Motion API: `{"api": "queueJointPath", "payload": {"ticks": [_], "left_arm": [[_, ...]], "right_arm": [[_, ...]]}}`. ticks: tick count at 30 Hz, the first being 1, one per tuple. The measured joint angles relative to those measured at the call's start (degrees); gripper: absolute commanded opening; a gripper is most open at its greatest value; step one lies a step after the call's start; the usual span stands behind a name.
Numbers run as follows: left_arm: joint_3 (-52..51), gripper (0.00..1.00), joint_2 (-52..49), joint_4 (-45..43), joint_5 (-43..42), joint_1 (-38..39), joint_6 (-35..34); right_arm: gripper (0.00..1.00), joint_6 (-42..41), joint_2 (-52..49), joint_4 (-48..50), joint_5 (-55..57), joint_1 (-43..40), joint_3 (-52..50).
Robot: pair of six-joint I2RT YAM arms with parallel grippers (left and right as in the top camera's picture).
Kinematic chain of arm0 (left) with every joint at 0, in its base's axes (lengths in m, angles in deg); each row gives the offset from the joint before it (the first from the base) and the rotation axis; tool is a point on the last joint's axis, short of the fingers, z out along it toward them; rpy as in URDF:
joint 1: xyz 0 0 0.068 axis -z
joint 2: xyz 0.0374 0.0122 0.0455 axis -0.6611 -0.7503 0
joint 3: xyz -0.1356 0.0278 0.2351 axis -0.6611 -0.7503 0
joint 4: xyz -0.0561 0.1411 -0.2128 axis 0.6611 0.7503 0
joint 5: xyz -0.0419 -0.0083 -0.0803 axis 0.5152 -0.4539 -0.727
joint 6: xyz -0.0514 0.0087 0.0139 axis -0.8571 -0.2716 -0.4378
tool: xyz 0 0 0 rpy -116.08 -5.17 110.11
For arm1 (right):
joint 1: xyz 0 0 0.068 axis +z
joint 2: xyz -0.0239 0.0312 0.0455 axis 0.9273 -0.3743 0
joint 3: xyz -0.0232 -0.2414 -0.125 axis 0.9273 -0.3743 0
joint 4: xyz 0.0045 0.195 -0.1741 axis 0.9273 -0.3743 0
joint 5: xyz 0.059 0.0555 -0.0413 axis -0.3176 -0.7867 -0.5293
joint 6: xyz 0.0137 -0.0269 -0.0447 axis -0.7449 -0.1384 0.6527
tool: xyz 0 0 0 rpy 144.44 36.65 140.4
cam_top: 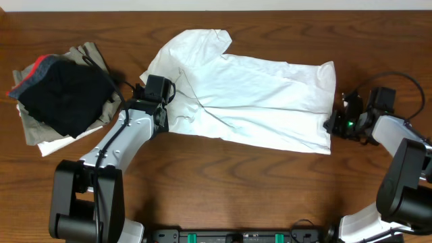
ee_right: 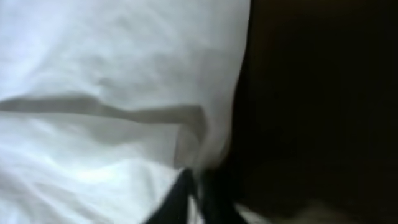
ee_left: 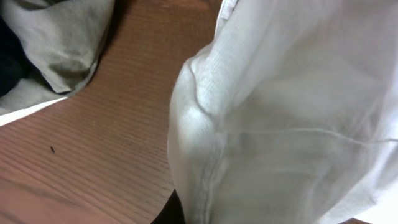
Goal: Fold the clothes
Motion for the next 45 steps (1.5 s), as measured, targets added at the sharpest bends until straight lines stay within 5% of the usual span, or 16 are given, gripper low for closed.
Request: {"api": "queueJointPath", "payload": {"ticks": [12,26,36,45], "left_arm": [[-0.02,0.06,0.0,7.78,-2.75,0.24,-0.2],[-0.02,0.11,0.0,9.64,-12.17,0.7,-0.26],[-0.02,0.11,0.0,12.61,-11.5,0.7,-0.42],[-0.02,0.11,0.0,6.45,-3.65,0.7,-0.39]], "right_arm": [[0.01,-9.27,0.39,2.27,8.72,-4.46,0.92],[0.01,-10.93,0.33,1.68,10.6,-7.93,1.44],[0.01,-10.93,0.33,1.29,11.3,-7.96,1.66],[0.01,-10.93,0.33,1.07,11.26,-8.04,1.7]]}}
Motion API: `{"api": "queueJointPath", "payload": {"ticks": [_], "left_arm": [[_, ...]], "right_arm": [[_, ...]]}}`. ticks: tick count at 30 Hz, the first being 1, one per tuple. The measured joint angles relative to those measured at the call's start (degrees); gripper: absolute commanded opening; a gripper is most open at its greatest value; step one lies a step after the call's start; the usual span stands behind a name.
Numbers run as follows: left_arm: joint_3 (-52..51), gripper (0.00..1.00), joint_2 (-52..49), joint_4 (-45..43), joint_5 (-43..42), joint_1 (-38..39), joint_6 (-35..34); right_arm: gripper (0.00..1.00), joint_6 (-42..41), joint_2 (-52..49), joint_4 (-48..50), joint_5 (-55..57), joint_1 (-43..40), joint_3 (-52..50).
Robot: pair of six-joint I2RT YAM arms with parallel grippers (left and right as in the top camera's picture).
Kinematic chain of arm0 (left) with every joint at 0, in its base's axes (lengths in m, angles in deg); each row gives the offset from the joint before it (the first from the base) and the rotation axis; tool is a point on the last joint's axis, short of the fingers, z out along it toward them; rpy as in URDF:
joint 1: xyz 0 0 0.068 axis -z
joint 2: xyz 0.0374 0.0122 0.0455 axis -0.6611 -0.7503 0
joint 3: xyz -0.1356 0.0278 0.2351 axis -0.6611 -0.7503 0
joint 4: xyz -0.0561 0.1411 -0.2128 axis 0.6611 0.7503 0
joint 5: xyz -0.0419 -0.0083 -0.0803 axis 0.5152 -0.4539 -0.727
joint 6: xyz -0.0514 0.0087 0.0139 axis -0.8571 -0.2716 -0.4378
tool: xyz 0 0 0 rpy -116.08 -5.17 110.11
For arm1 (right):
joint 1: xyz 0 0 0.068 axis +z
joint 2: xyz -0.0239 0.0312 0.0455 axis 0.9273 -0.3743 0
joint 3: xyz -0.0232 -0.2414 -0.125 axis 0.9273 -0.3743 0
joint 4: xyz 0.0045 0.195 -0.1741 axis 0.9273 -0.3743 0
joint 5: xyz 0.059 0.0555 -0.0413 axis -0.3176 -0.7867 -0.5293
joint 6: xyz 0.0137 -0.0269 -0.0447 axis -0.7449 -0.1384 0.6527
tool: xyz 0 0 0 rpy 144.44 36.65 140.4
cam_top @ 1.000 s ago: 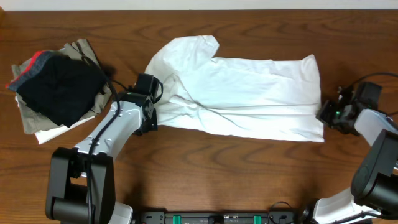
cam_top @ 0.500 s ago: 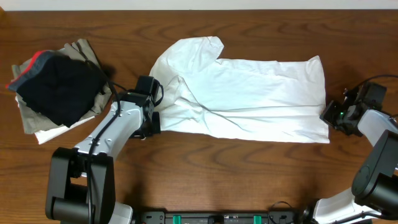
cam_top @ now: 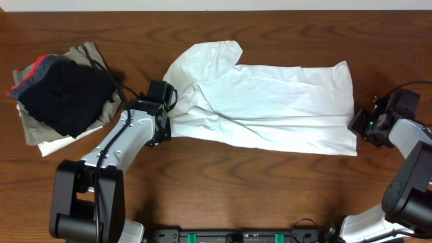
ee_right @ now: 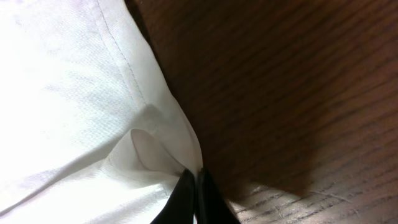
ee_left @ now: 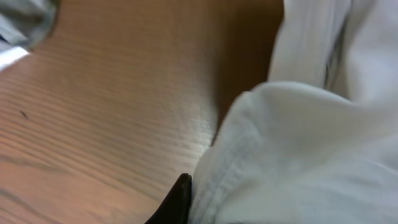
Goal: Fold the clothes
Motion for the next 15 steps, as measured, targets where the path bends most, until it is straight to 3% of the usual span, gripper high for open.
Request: {"api": "queueJointPath", "payload": {"ticks": [8,15], "left_arm": [[0.0,0.13,0.0,2.23,4.35,0.07,0.02],[0.0,0.29,0.0,3.8,3.15,-0.07,0.2]], "right_arm": [[0.01,0.0,0.0,-0.04,0.0,0.0,0.0],[0.01,0.0,0.0,0.0,0.46,-0.02,0.07]]}}
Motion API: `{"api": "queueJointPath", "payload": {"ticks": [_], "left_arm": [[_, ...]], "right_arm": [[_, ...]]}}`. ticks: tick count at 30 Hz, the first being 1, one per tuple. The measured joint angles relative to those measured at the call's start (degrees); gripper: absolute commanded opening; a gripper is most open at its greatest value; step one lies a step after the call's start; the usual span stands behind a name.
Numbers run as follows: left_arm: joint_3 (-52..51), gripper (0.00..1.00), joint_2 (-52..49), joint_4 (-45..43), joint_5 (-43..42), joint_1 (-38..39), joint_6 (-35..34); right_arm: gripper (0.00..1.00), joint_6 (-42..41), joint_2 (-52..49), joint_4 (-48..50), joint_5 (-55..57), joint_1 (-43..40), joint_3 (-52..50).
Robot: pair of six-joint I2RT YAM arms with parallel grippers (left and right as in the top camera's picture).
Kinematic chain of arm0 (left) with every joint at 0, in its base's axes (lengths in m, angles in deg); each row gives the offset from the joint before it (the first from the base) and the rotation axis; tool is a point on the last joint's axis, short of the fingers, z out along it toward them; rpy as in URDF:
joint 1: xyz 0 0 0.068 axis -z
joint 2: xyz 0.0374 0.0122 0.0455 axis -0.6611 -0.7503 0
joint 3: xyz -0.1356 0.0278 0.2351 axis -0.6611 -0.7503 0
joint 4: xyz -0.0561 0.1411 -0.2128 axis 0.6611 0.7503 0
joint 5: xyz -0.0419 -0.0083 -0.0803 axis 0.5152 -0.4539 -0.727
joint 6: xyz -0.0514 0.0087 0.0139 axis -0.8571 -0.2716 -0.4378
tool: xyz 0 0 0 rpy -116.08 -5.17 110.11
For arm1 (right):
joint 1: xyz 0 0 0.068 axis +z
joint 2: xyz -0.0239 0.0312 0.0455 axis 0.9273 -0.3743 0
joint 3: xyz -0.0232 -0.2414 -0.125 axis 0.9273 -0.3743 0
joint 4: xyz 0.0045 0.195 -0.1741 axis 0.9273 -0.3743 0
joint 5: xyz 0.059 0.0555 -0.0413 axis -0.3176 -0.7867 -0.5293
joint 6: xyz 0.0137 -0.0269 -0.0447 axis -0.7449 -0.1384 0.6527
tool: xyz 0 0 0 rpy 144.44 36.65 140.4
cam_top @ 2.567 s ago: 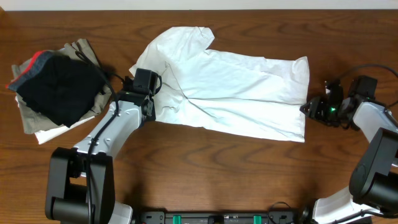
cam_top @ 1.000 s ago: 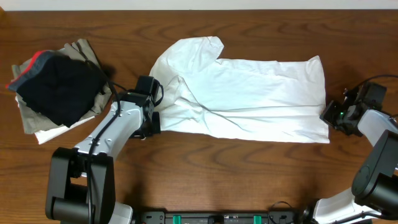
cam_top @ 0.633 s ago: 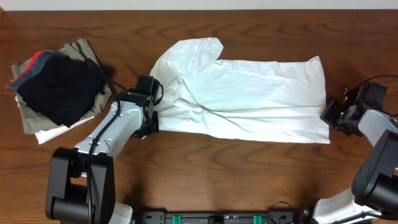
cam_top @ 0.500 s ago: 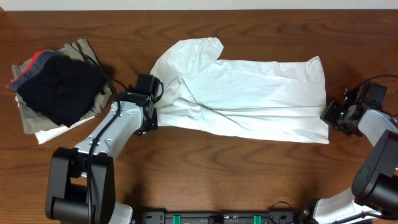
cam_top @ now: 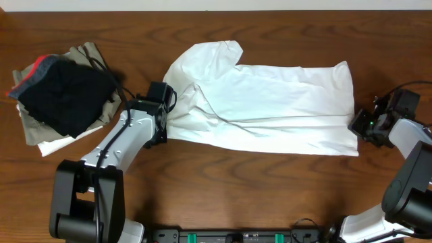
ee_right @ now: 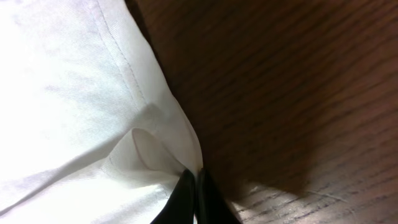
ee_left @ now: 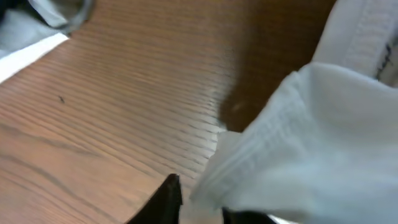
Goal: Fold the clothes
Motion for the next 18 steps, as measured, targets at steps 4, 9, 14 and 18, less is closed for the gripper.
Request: {"api": "queueJointPath", "payload": {"ticks": [4,9,14,18], "left_arm": [[0.0,0.29,0.0,0.37,-3.21,0.0,-0.2],[0.0,0.28,0.0,2.99,-4.94,0.0,-0.22],[0.0,0.06,0.0,6.6,-5.7,0.0,-0.39],[0.0,0.06,0.02,7.15,-4.81,0.0,-2.54]], "right_arm": [[0.01,0.0,0.0,0.0,0.46,0.0,0.04],[0.01,0.0,0.0,-0.07,0.96,-0.02,0.13],[0.01,0.0,0.0,-0.46,2.16,-0.59,0.33],[0.01,-0.04,0.0,-0.92,2.64,-1.6,0.46]]}}
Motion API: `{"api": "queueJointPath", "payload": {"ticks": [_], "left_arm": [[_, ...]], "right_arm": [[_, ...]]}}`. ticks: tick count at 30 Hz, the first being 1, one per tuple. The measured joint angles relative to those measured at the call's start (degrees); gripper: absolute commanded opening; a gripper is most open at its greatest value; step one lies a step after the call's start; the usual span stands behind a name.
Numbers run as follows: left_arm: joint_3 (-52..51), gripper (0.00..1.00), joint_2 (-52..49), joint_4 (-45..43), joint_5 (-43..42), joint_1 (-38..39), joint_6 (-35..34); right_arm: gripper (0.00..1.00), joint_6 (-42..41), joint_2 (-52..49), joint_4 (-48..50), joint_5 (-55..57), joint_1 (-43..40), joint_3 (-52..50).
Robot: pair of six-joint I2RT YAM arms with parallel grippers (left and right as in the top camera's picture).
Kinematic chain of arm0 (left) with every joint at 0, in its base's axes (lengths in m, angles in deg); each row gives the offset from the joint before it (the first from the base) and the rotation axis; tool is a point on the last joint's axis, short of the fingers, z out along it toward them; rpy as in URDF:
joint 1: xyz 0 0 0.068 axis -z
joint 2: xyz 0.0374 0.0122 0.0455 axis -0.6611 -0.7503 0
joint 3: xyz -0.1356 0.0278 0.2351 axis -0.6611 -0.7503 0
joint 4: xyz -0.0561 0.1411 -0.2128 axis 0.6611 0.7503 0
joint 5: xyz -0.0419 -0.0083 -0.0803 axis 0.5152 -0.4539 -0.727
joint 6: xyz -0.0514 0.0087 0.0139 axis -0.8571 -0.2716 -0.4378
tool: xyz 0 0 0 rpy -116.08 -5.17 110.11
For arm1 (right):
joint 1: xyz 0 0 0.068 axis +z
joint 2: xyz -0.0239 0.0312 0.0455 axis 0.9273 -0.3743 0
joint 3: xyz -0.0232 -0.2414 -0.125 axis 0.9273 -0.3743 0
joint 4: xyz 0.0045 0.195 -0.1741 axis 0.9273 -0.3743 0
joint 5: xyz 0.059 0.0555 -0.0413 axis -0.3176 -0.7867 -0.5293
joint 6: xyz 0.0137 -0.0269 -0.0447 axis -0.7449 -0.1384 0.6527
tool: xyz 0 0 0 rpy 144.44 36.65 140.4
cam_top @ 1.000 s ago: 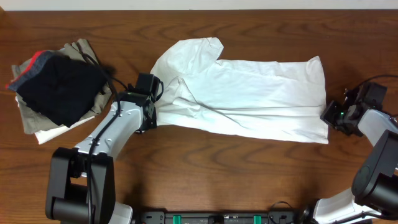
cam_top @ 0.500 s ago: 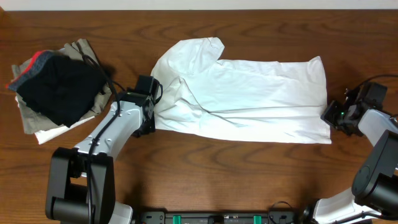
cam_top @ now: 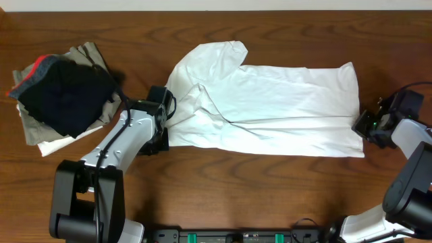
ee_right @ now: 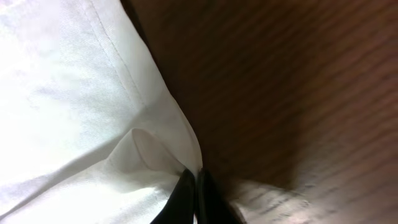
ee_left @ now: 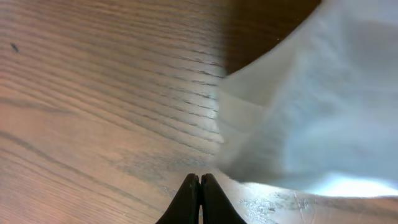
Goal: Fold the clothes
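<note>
A white shirt point(cam_top: 270, 111) lies spread flat across the middle of the wooden table, one sleeve pointing to the back. My left gripper point(cam_top: 160, 137) sits at the shirt's near-left corner. In the left wrist view the left gripper point(ee_left: 200, 181) is shut with nothing in it, its tips on bare wood just short of the shirt's edge point(ee_left: 292, 118). My right gripper point(cam_top: 362, 127) is at the shirt's near-right corner. There the right gripper point(ee_right: 194, 178) is shut on a small fold of the shirt's hem point(ee_right: 146, 146).
A pile of other clothes point(cam_top: 61, 94) lies at the far left: a black garment with red trim on top of grey and white ones. Bare table point(cam_top: 223, 189) runs along the front, near the arm bases.
My left gripper's jaws were apart around the shirt's left edge; now they are shut on nothing, just off the cloth. The right gripper still holds the hem, slightly farther right.
At first both grippers held the shirt's near corners, the shirt lying askew and left of centre. Then the shirt lay farther right and stretched straighter. After that the left jaws stood apart, and now they are shut and free of the cloth.
</note>
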Motion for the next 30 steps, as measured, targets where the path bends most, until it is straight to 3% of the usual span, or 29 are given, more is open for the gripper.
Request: {"api": "queueJointPath", "payload": {"ticks": [10,17,22,30], "left_arm": [[0.31,0.06,8.0,-0.87,2.14,0.0,-4.44],[1.79,0.06,15.41,-13.05,-9.09,-0.22,-4.68],[2.1,0.06,11.58,-14.73,-15.04,-0.22,-4.61],[1.46,0.06,-2.86,-13.4,-22.29,-0.22,-4.59]], "right_arm": [[0.01,-0.76,0.02,-1.01,1.4,-1.25,0.37],[0.01,-0.79,0.02,-1.7,1.88,-1.25,0.59],[0.01,-0.79,0.02,-2.08,2.01,-1.25,0.66],[0.01,-0.79,0.02,-2.34,2.05,-1.27,0.72]]}}
